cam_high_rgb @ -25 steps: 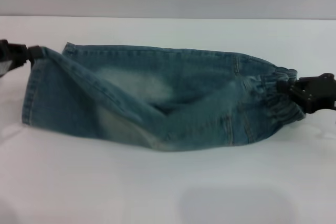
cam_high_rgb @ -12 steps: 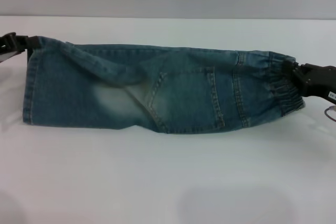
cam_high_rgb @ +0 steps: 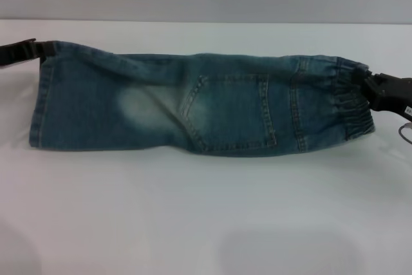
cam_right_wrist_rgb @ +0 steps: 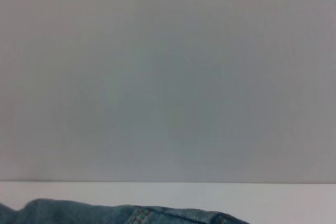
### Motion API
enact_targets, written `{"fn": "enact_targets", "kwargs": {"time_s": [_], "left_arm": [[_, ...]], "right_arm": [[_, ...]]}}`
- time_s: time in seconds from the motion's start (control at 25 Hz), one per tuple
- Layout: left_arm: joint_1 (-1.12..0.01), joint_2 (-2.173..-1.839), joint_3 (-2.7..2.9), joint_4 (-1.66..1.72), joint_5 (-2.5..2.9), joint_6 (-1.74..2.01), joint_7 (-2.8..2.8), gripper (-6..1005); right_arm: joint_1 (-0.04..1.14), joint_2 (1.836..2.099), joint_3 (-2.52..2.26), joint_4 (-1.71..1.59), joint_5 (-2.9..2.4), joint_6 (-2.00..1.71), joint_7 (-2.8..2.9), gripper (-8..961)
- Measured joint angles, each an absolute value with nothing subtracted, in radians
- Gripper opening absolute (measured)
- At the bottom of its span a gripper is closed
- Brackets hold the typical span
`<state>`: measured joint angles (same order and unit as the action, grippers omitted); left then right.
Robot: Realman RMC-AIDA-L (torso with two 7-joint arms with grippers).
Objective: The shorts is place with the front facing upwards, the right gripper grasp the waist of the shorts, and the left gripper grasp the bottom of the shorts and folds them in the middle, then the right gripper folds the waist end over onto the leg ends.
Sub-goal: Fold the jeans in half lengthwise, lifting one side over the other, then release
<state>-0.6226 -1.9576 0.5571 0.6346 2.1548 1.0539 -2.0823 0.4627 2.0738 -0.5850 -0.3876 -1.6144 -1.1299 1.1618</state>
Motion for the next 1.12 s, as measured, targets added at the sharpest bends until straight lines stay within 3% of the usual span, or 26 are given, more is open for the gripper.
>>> {"fn": "enact_targets", "kwargs": {"time_s": [0.32,1.12], "left_arm": [[-0.656,-1.993,0.567,0.647,2.157,0.936,-2.016,38],[-0.668,-1.989,0.652,0.637,2.159,0.836,-2.017,41]], "right_arm": [[0.478,2.075,-0.59,-0.32,-1.528,-1.063,1.087,-1],[0.514,2.075,-0.597,-0.29,-1.526,-0.978,1.084,0]]}}
